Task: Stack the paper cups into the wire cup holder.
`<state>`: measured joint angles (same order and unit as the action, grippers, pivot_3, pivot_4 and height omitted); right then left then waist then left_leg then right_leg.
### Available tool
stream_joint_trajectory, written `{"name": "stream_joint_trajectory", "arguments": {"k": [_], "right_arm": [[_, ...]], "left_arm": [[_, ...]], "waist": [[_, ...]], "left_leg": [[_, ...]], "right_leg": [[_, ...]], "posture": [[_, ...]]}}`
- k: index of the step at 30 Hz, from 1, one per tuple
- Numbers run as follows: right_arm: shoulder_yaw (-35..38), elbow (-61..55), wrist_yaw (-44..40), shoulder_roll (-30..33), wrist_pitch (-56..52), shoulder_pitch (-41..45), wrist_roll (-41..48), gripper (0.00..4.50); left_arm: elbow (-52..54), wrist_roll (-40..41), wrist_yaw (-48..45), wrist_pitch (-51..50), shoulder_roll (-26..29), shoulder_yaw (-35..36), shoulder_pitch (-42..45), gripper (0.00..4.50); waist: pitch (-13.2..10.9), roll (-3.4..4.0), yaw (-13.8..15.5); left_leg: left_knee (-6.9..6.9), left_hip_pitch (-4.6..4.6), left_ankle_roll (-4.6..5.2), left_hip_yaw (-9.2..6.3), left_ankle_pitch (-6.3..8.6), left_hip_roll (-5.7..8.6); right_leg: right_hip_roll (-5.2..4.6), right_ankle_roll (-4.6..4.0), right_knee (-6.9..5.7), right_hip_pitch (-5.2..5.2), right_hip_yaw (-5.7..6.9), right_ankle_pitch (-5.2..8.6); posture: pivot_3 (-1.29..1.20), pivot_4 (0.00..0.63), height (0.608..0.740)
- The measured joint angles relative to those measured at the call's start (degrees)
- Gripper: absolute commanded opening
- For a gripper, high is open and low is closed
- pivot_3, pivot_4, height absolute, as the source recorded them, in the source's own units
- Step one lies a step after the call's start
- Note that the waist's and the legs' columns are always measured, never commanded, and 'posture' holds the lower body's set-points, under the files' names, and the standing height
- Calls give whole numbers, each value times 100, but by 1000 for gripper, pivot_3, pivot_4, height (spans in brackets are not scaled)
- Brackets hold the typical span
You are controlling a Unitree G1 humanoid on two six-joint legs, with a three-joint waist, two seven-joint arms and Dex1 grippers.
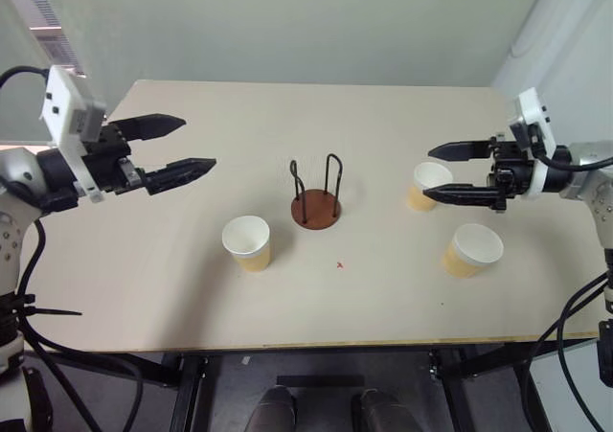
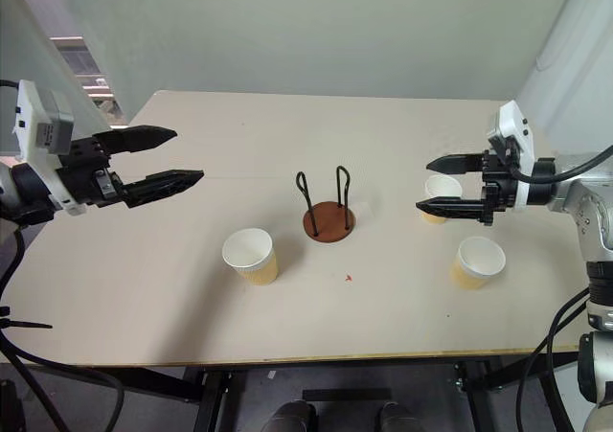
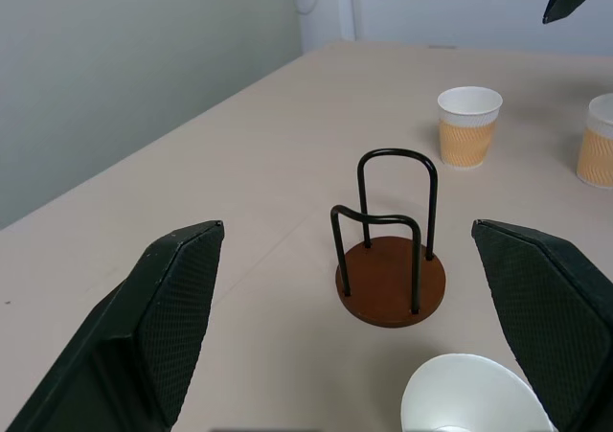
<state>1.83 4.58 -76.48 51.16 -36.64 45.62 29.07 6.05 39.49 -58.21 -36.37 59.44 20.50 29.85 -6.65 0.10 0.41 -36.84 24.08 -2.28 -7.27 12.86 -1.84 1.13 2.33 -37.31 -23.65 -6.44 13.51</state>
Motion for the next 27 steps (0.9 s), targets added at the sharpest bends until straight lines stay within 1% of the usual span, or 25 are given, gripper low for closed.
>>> {"name": "stream_joint_trajectory", "arguments": {"k": [2, 7, 15, 17, 22, 27], "right_arm": [[0, 3, 0, 11, 3, 0, -8, 4454], [-11, 4, 142, 78, -36, 6, -126, 4454], [-71, -171, 514, 188, -504, -3, -217, 4454], [-57, -403, 528, 285, -720, -47, -127, 4454], [-32, -1288, 443, 544, -1401, -77, 438, 4454], [-32, -1471, 497, 584, -1538, 31, 577, 4454]], "left_arm": [[-42, -25, -15, 14, -16, -70, 36, 4500], [-271, -251, -31, 30, -131, -520, 350, 4500], [-220, -328, -298, -179, -54, -956, 371, 4500], [-175, -380, -279, -174, -171, -1059, 365, 4500], [-164, -520, -211, -169, -460, -1332, 352, 4500], [-338, -760, -110, -155, -846, -1661, 634, 4500]], "waist": [[0, 0, 3], [0, 0, 9], [0, 0, 2], [0, 0, 17], [0, -1, 16], [-1, -1, 27]], "left_leg": [[0, 0, 0, -1, 0, -1], [-4, 1, 0, -1, 0, 1], [6, 2, 0, -2, 0, 0], [10, 2, -2, -1, -1, 0], [8, 5, -8, 1, -4, 0], [-9, 5, -6, -3, -5, 0]], "right_leg": [[0, 0, 0, 0, 0, 0], [-2, 2, -1, 1, -2, -2], [0, 4, 3, -5, -1, -2], [0, 5, 5, -4, -1, -2], [5, 10, 8, -3, -2, 3], [5, 15, 7, 3, -3, 0]], "posture": [[0, 150, 740], [0, 150, 740], [0, 150, 740], [0, 150, 740], [0, 150, 740], [0, 150, 740]]}}
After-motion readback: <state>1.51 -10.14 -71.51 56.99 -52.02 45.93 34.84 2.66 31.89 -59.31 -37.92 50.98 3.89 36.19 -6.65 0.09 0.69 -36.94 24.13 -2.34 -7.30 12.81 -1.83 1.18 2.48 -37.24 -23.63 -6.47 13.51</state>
